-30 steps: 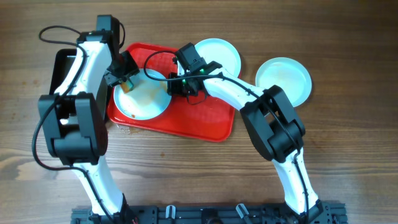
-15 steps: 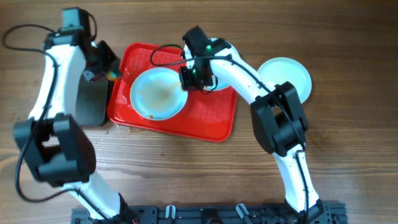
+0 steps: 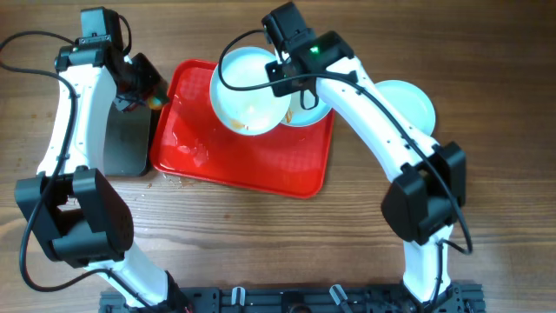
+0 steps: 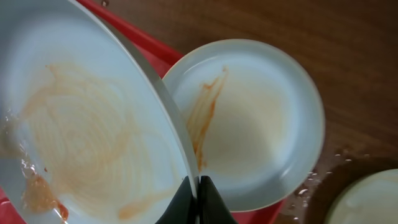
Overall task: Clean dirty plates on tray and stack at the side
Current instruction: 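Lift the scrubbed plate with the right gripper and carry it right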
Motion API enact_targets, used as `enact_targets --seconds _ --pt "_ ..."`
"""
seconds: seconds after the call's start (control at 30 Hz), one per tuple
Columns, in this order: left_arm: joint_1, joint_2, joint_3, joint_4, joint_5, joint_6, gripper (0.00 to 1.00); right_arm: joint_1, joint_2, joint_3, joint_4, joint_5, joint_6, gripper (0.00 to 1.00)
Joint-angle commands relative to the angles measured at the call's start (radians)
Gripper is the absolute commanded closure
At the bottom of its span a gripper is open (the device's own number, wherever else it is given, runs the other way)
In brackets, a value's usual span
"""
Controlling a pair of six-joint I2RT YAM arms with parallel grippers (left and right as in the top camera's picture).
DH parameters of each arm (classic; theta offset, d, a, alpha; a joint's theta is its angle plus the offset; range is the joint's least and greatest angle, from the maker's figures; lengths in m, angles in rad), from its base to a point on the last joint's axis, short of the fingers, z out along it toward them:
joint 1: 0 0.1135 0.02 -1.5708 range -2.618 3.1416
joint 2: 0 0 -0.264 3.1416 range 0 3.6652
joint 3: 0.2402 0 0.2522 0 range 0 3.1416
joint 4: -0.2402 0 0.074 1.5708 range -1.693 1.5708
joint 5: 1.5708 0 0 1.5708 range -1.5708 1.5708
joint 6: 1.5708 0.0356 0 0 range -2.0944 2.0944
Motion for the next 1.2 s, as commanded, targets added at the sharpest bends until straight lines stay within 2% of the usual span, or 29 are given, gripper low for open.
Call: enact_targets --seconds 0.0,0.13,0.3,0.73,0.8,0.9,1.03,1.17 --pt "-0.004 -0.003 0.0 0.002 0.016 0.002 0.96 0.035 -0.042 0.021 0.005 0.183 0.013 0.96" --pt "-0.004 -0.003 0.0 0.002 0.016 0.002 0.96 0.148 -0.042 0.021 0.018 0.429 0.021 0.96" --pt "-0.004 -0.003 0.0 0.002 0.016 0.002 0.96 0.263 -0.042 0.021 0.029 0.723 0.112 0.96" --pt "-0.003 -0.003 0.0 0.002 0.016 0.002 0.96 0.368 -0.042 0.021 0.067 1.117 0.152 0.96" --pt "-0.003 -0.003 0.0 0.002 0.016 0.002 0.96 0.371 -0.042 0.021 0.072 1.094 0.151 0.96" --pt "-0.003 -0.003 0.0 0.002 0.016 0.002 0.96 0.36 -0.042 0.02 0.072 0.93 0.141 0.96" --pt "-0.003 -0.003 0.0 0.002 0.016 0.002 0.96 0.298 -0.034 0.001 0.066 0.46 0.142 0.96" --pt "-0.004 -0.003 0.0 0.002 0.016 0.002 0.96 0.212 0.01 -0.046 0.068 0.107 0.196 0.96"
